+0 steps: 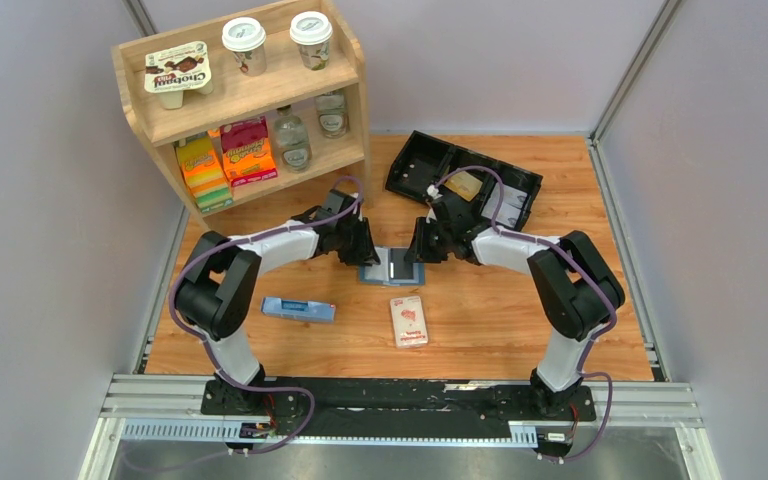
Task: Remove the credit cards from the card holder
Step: Remove the credit card from the card holder.
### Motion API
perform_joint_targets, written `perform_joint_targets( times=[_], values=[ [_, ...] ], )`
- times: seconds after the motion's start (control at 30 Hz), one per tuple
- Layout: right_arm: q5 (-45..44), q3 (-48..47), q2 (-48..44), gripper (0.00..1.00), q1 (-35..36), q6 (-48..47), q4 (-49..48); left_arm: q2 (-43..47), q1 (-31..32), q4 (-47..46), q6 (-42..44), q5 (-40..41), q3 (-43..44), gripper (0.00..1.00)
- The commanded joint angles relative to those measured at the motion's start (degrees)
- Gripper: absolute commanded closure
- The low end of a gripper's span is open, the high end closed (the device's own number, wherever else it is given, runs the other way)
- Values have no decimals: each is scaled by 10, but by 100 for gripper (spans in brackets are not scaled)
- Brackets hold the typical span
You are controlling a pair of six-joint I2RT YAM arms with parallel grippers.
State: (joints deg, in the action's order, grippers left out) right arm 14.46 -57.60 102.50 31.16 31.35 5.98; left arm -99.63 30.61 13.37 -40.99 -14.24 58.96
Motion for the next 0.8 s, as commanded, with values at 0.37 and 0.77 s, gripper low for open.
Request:
perform_joint_targets(
  times=[0.37,0.77],
  values=[
    [19,7,-24,76,-10,5,-24,-4,-5,-59,-25,-3,-8,67],
    [14,10,-23,79,-15,5,-28,-13,-5,-84,-38,-29,-11,67]
  ],
)
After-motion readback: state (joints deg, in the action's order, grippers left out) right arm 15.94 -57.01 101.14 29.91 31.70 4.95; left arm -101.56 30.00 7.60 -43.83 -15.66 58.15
